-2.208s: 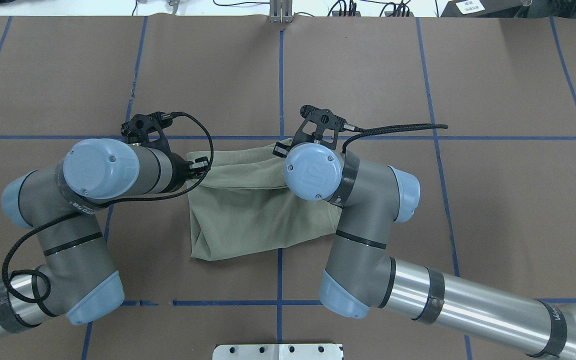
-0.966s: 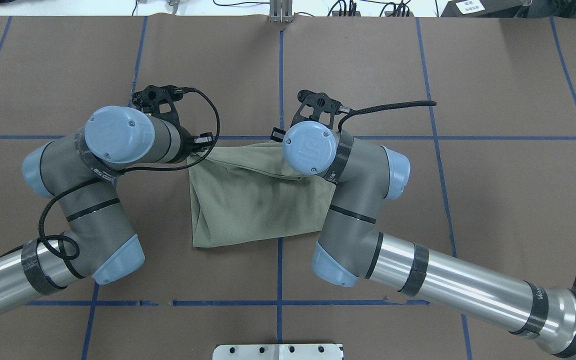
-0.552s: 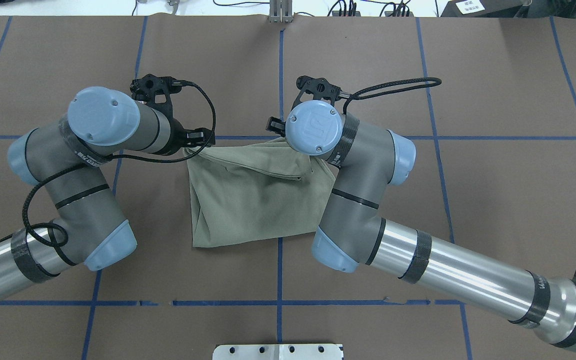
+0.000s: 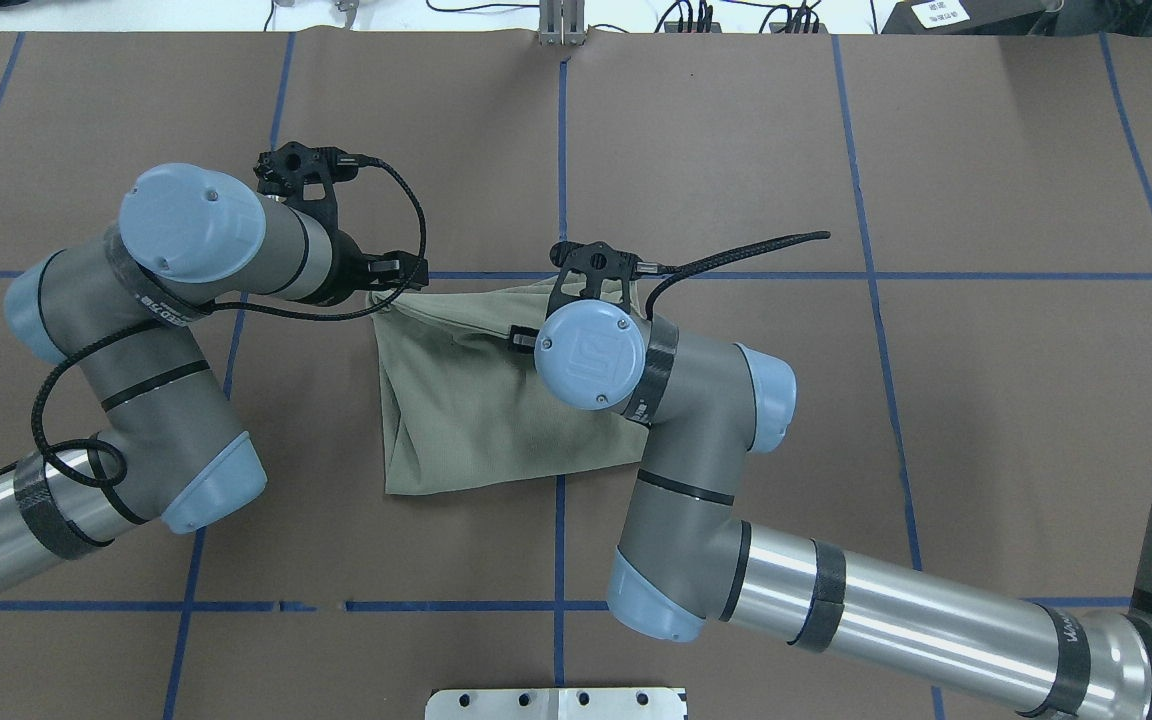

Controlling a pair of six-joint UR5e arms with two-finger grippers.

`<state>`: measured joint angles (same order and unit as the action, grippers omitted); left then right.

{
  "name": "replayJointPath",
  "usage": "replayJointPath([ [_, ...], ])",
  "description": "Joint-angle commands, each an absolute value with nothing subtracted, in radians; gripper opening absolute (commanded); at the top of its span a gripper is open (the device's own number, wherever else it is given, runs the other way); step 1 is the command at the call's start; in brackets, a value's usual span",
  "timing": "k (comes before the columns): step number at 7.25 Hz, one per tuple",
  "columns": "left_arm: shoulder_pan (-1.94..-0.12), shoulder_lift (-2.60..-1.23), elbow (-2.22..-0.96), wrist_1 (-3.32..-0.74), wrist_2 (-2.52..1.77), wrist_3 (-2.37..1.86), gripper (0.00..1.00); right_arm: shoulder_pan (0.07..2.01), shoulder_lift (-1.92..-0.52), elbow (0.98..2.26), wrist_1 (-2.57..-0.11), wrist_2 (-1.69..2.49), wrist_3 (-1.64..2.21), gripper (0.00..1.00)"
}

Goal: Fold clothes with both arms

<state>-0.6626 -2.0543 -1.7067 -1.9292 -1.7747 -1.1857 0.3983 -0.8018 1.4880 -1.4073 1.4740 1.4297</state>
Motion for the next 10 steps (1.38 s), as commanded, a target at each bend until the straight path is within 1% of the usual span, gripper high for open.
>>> replayJointPath([
  [1,-0.663,-2.054,-1.707,-1.930,-1.775,-1.190,1.00,0.377,-0.805,1.468,-1.427,1.465,1.329,1.00],
  [3,-0.663,-2.054,-1.707,-1.931,-1.775,-1.190,1.00,0.385,-0.792,1.439,-1.427,1.440,1.278,1.00],
  [6,-0.663,-2.052,-1.710,-1.931,-1.775,-1.192,1.00,0.472,-0.784,1.411,-1.425,1.443,1.214,1.00],
  [7,-0.661,-2.052,-1.710,-1.931,-1.775,-1.192,1.00,0.503,-0.767,1.337,-1.421,1.443,1.203,1.00],
  [8,-0.663,-2.052,-1.710,-1.931,-1.775,-1.192,1.00,0.549,-0.711,1.265,-1.419,1.443,1.159,1.00],
  [9,-0.663,-2.051,-1.710,-1.931,-1.775,-1.192,1.00,0.592,-0.678,1.234,-1.417,1.456,1.114,1.00],
  [10,-0.661,-2.049,-1.710,-1.931,-1.775,-1.193,1.00,0.616,-0.661,1.229,-1.417,1.469,1.092,1.00],
])
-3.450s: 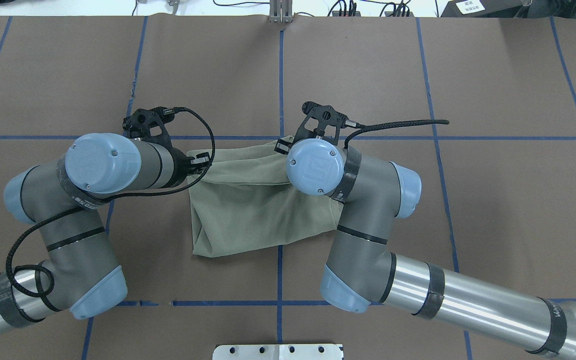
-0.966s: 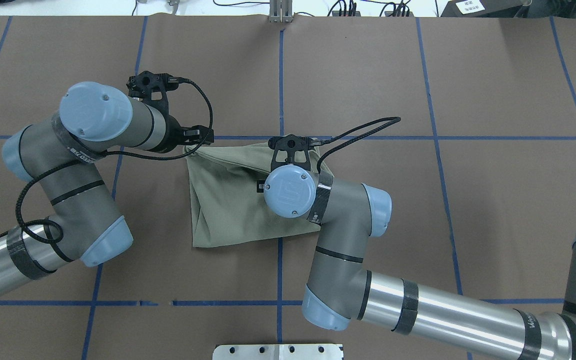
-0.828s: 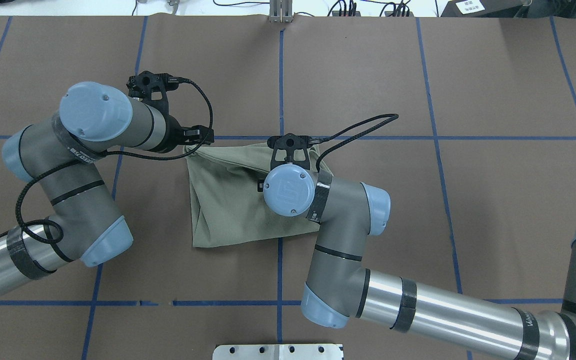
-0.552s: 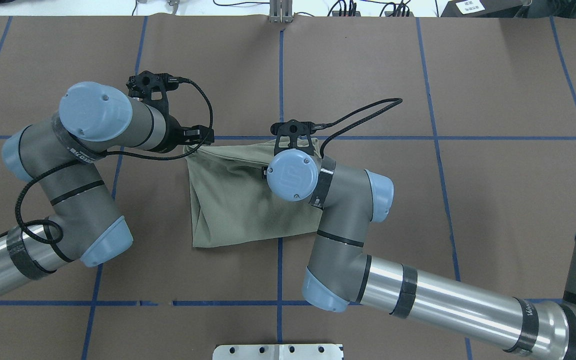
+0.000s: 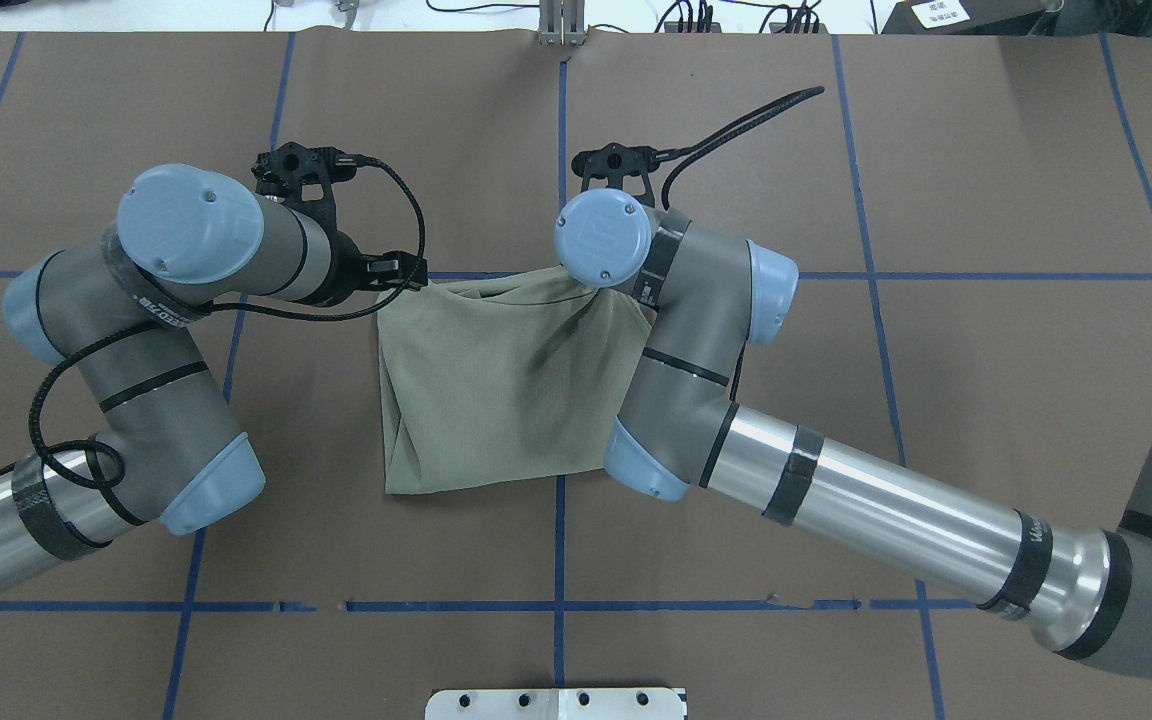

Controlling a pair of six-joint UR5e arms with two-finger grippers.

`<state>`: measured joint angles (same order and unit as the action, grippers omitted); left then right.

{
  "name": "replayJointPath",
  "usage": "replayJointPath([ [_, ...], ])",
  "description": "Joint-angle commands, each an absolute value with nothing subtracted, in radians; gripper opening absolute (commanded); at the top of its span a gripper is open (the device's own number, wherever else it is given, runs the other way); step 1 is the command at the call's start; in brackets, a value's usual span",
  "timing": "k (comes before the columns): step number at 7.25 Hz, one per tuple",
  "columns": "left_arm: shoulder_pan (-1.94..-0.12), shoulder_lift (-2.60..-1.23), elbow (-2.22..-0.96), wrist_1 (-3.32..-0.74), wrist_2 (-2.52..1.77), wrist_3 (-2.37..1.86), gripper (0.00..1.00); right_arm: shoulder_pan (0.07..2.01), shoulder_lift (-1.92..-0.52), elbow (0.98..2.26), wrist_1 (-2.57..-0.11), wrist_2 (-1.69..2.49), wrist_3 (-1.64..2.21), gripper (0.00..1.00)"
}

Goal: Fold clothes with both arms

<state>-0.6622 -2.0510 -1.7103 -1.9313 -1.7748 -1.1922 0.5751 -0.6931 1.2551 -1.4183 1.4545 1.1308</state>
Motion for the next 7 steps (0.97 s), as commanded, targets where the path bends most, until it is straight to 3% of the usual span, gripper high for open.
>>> replayJointPath([
  [1,-0.661,-2.049,-1.710,-1.931,-1.775,-1.193,1.00,0.632,-0.643,1.230,-1.417,1.504,1.091,1.00],
  [5,-0.606,-2.048,-1.686,-1.931,-1.770,-1.242,1.00,0.634,-0.644,1.244,-1.384,1.608,1.094,1.00],
  [7,-0.501,-2.037,-1.732,-1.931,-1.767,-1.316,1.00,0.634,-0.646,1.246,-1.376,1.608,1.095,1.00],
])
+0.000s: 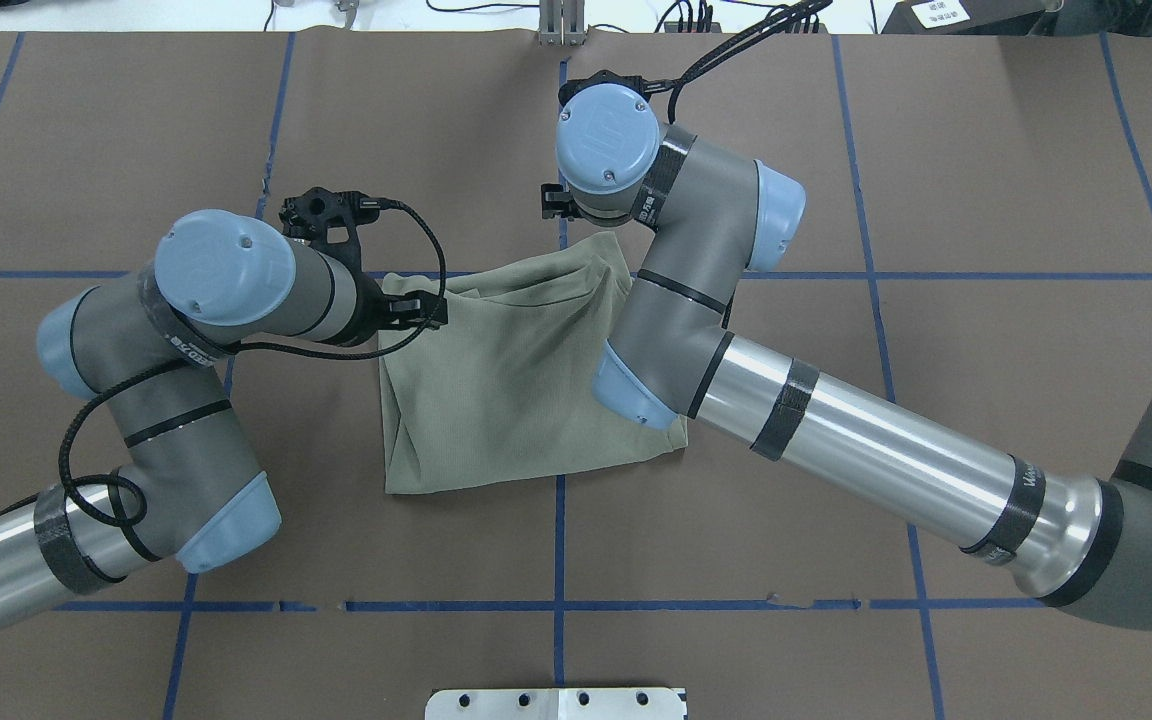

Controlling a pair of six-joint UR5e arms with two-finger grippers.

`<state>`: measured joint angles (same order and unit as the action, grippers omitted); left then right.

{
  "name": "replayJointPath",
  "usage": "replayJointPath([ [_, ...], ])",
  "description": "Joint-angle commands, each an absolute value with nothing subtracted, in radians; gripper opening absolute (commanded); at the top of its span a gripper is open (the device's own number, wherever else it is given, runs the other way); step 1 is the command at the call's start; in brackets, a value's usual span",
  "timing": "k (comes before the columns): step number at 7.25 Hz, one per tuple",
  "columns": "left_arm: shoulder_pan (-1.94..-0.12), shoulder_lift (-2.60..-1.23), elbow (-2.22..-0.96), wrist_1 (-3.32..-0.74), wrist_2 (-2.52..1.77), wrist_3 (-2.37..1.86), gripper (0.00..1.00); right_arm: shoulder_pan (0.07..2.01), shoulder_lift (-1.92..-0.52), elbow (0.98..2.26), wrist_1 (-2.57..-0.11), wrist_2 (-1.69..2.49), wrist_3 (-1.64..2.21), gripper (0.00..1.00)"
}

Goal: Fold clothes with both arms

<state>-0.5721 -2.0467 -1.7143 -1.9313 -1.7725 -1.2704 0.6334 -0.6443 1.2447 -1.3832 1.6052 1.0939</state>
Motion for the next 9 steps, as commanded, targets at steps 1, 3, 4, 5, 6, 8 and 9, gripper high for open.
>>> replayJointPath([
  [1,-0.458,-2.030,-1.732,-1.951,-1.764,-1.348,0.99,0.634,-0.647,1.246,-1.374,1.608,1.094,1.00],
  [3,-0.396,-1.985,-1.733,-2.011,-1.715,-1.409,0.90,0.634,-0.647,1.246,-1.365,1.608,1.097,1.00],
  [4,-0.390,-1.983,-1.733,-2.013,-1.713,-1.414,0.80,0.634,-0.647,1.246,-1.365,1.608,1.097,1.00],
  [5,-0.390,-1.985,-1.735,-2.013,-1.715,-1.417,0.42,0.634,-0.647,1.246,-1.365,1.608,1.095,1.00],
  [6,-0.391,-1.982,-1.753,-2.013,-1.713,-1.417,0.00,0.632,-0.647,1.246,-1.365,1.608,1.097,1.00],
  [8,-0.394,-1.904,-1.837,-2.011,-1.716,-1.405,0.00,0.632,-0.647,1.246,-1.364,1.608,1.097,1.00],
  [9,-0.393,-1.858,-1.856,-2.013,-1.713,-1.404,0.00,0.632,-0.650,1.246,-1.364,1.608,1.098,1.00],
])
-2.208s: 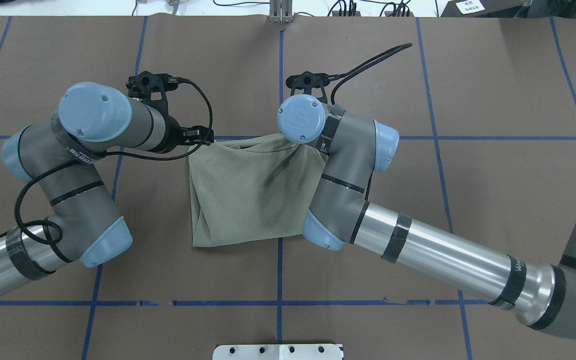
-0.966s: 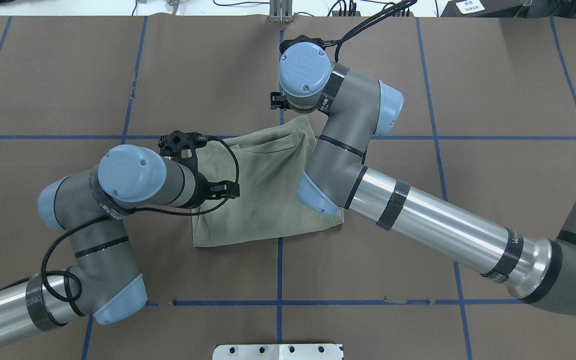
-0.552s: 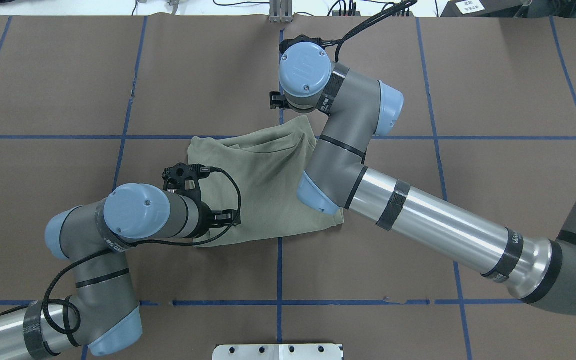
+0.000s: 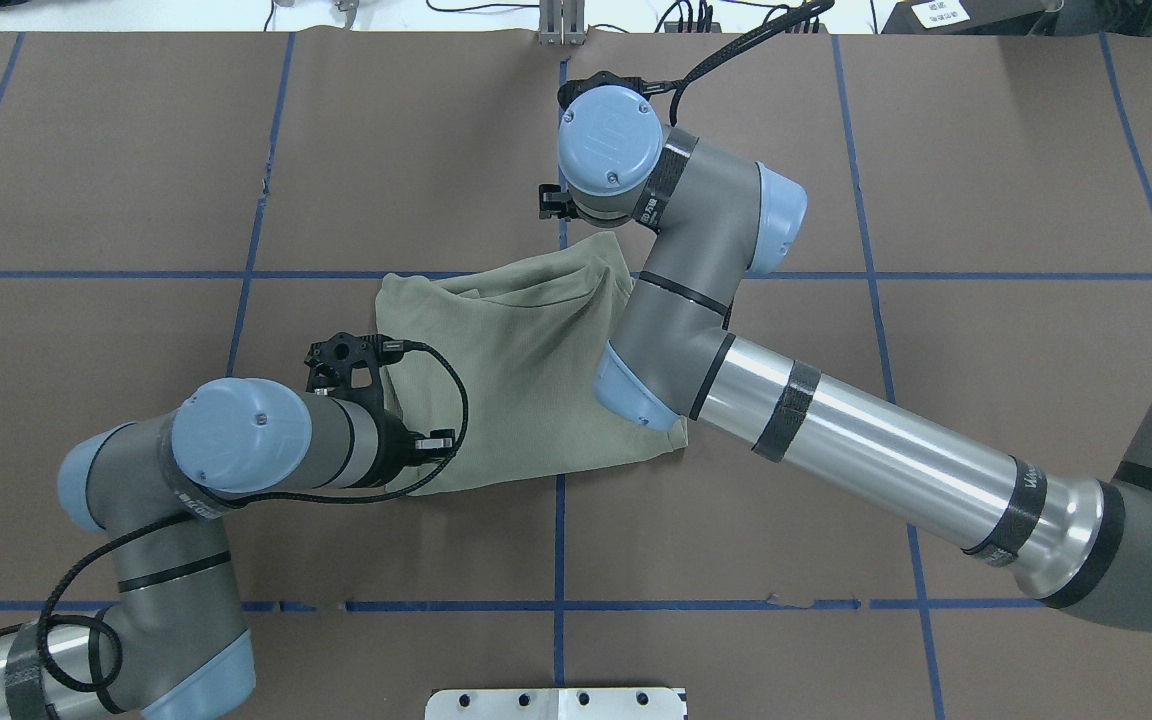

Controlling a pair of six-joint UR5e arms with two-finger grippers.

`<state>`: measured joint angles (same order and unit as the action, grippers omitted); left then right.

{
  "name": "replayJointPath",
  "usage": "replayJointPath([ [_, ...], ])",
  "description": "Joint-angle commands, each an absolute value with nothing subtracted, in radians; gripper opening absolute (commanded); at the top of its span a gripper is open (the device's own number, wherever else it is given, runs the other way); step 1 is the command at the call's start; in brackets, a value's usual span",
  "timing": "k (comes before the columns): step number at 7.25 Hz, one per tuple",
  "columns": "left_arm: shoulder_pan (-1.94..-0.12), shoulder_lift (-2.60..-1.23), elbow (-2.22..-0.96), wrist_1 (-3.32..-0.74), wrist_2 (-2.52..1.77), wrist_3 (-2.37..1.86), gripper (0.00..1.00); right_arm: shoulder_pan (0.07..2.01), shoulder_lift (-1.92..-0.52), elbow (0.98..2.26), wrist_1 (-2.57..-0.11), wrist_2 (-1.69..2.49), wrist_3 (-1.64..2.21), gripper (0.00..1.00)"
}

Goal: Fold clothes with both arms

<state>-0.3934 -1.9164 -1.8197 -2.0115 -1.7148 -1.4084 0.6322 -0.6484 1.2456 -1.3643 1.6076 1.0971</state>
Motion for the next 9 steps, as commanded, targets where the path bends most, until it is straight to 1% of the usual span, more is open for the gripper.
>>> replayJointPath([
  [1,-0.393,-1.852,-1.858,-2.013,-1.713,-1.401,0.00,0.632,-0.653,1.247,-1.358,1.608,1.100,1.00],
  [3,-0.393,-1.853,-1.868,-2.013,-1.716,-1.401,0.00,0.632,-0.655,1.256,-1.359,1.609,1.097,1.00],
  [4,-0.393,-1.853,-1.874,-2.013,-1.720,-1.399,0.97,0.640,-0.660,1.265,-1.361,1.633,1.089,1.00],
  [5,-0.406,-1.855,-1.896,-2.005,-1.724,-1.378,1.00,0.670,-0.666,1.269,-1.364,1.728,1.078,1.00],
  [6,-0.449,-1.836,-1.939,-1.972,-1.736,-1.270,1.00,0.716,-0.699,1.302,-1.367,1.824,1.033,1.00],
  [7,-0.528,-1.823,-1.983,-1.901,-1.779,-1.162,1.00,0.776,-0.780,1.372,-1.373,1.895,0.932,1.00],
  [8,-0.623,-1.809,-2.017,-1.831,-1.839,-1.059,1.00,0.861,-0.864,1.415,-1.376,1.981,0.799,1.00],
  [9,-0.725,-1.754,-2.060,-1.775,-1.883,-0.901,1.00,0.962,-0.933,1.420,-1.376,2.062,0.632,1.00],
])
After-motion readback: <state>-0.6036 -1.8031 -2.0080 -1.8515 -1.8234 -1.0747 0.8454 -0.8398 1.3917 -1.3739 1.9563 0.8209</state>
